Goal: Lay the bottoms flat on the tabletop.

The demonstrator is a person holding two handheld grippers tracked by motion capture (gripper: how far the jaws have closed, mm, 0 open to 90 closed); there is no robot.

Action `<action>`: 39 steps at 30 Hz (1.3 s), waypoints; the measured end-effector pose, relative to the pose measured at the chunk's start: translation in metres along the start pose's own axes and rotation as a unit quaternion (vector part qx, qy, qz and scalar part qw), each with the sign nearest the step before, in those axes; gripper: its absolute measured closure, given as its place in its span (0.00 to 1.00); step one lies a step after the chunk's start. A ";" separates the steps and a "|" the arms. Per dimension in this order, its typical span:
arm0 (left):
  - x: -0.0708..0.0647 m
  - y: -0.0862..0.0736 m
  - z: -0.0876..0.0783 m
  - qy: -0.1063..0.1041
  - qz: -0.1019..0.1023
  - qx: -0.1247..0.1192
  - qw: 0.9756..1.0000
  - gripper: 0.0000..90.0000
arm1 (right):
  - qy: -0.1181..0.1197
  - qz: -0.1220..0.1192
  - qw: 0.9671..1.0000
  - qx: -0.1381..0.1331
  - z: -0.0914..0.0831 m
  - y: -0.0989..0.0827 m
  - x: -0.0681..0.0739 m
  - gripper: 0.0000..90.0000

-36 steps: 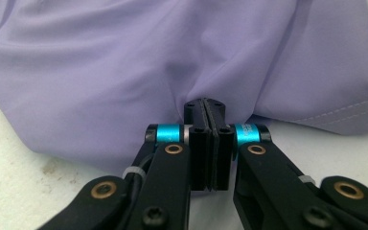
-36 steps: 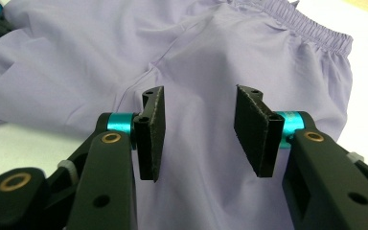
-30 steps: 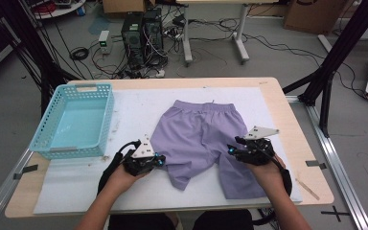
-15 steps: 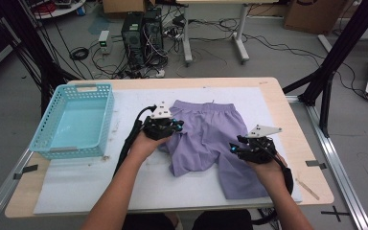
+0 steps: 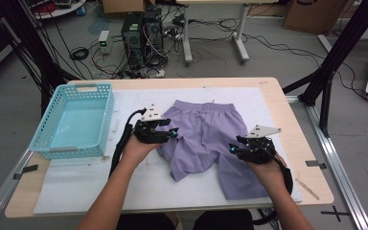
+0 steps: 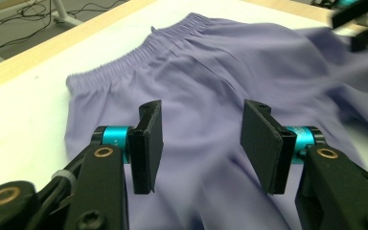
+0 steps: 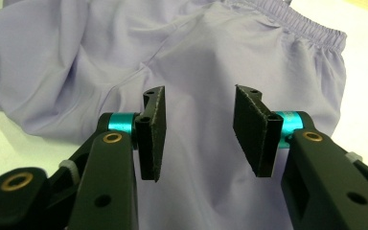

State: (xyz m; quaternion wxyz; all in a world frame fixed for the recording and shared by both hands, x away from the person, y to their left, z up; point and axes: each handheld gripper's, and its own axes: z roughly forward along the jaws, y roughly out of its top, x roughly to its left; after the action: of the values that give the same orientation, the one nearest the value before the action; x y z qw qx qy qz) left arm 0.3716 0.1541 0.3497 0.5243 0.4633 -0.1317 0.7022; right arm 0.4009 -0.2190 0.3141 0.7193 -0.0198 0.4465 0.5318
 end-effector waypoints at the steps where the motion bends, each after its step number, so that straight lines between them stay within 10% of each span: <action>1: -0.003 -0.006 -0.007 0.000 0.001 0.002 1.000 0.55 | 0.001 0.001 1.000 0.001 0.000 0.000 0.001 0.63; 11: -0.023 -0.054 0.003 -0.012 0.024 0.053 0.998 0.59 | -0.002 -0.003 1.000 0.000 0.001 0.003 0.004 0.63; 16: -0.030 -0.061 0.024 -0.008 0.060 0.107 0.992 0.95 | -0.003 0.000 1.000 -0.001 0.000 0.002 0.002 0.63; 24: -0.025 -0.054 -0.014 -0.039 0.032 0.051 0.997 0.97 | 0.000 0.003 1.000 0.003 0.002 -0.001 0.000 0.63; 39: -0.001 -0.069 -0.101 0.010 -0.016 0.002 1.000 0.78 | -0.002 0.002 1.000 0.002 0.001 0.002 0.001 0.63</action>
State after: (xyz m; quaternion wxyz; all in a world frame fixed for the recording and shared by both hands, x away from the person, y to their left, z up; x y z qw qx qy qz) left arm 0.3792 0.2498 0.2742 0.5355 0.4596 -0.1174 0.6987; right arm 0.4001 -0.2166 0.3146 0.7189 -0.0162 0.4463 0.5326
